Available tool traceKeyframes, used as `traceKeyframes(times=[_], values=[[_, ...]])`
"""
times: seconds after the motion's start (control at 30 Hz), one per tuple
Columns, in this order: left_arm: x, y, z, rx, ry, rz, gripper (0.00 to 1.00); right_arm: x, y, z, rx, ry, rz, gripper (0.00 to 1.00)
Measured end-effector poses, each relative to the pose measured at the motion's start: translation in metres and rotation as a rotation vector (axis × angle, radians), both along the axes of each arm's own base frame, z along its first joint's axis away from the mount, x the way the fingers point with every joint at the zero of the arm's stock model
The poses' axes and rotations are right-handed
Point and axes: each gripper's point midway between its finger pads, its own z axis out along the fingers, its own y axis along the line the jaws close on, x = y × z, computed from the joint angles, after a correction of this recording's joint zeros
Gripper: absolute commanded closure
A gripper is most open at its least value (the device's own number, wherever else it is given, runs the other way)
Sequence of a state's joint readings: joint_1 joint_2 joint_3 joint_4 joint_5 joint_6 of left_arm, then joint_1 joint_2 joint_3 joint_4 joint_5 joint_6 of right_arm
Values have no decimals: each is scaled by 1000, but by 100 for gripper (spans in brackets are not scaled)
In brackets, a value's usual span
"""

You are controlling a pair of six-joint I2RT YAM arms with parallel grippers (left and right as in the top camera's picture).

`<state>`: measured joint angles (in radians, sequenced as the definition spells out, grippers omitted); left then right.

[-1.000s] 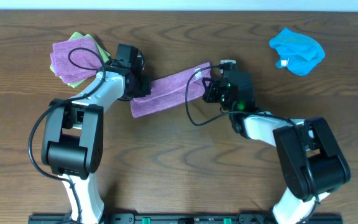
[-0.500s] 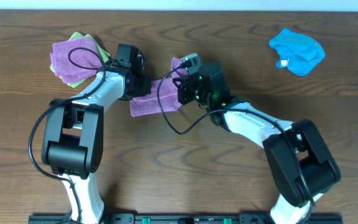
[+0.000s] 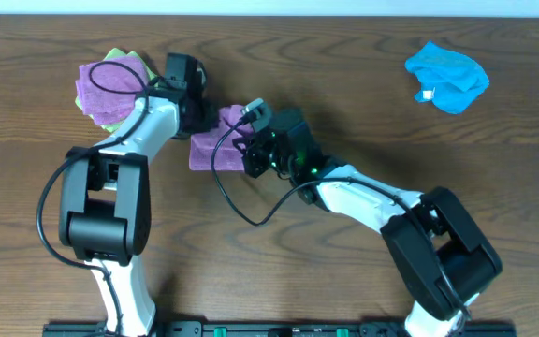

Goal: Fold the cloth
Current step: 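Fold the right end of the strip toward the left gripper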

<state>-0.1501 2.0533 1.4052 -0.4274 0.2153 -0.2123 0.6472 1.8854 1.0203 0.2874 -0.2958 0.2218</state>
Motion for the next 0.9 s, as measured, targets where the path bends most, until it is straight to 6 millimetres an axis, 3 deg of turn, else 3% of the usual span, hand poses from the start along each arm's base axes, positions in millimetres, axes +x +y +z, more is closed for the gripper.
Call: traceKeyframes(times=[0.27, 0.67, 0.9], values=[[11, 16, 21, 46, -4, 23, 94, -4, 8, 3, 7, -11, 17, 99], [44, 26, 75, 96, -109, 41, 94, 6, 27, 26, 33, -66, 19, 99], [54, 30, 92, 119, -150, 39, 94, 4, 43, -1, -12, -14, 43, 99]])
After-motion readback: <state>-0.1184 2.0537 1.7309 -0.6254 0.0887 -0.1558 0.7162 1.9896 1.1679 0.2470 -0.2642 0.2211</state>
